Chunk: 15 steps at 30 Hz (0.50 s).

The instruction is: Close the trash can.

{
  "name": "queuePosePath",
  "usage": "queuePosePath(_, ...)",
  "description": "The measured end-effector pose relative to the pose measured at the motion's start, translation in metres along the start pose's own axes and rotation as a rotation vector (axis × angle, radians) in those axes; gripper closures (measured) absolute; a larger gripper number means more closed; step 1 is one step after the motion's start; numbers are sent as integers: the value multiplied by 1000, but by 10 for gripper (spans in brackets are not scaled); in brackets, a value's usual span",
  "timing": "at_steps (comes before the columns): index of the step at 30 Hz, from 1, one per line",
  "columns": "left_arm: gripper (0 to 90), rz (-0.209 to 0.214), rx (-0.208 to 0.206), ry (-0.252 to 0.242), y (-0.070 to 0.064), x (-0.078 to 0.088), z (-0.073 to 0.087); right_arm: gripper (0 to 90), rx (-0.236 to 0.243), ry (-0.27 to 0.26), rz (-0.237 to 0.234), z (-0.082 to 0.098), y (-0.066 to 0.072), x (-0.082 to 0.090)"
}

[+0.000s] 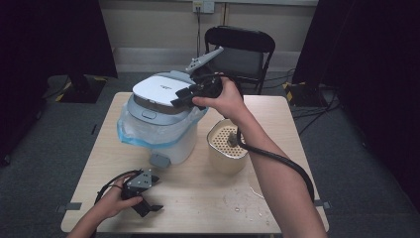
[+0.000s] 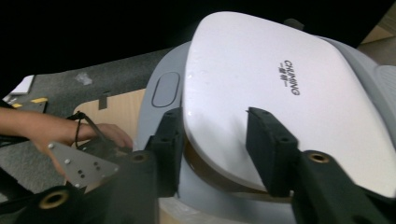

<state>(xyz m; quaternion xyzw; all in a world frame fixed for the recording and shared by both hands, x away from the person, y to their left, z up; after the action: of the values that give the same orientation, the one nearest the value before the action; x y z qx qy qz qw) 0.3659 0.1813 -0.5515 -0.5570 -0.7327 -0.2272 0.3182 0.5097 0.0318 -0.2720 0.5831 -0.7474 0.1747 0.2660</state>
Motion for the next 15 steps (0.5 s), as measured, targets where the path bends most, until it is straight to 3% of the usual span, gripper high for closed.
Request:
queuePosePath(2,0,2,0,0,0,0,0,611,-7,5,7,-1,0,-1)
queuePosePath(6,0,2,-1,0,0,0,0,676,33,52,8,1,5,-10)
queuePosePath(12,0,3,-1,0,0,0,0,747,30,70,-35,-3,13,-17)
queuePosePath(15,0,3,0,0,0,0,0,797,20,79,-34,-2,14,-17)
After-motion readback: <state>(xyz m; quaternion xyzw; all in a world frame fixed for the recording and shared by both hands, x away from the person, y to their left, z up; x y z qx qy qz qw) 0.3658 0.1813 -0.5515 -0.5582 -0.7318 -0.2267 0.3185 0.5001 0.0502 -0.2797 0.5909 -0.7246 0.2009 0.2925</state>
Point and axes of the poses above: each handheld gripper's, and its own axes: x roughly backward along the jaws, z roughly out of its underside, y roughly to its left, the point moved 7 cm from there along -x, roughly forward along the jaws, and after that the axes turned 2 degrees about y, right-handed, at the moved point
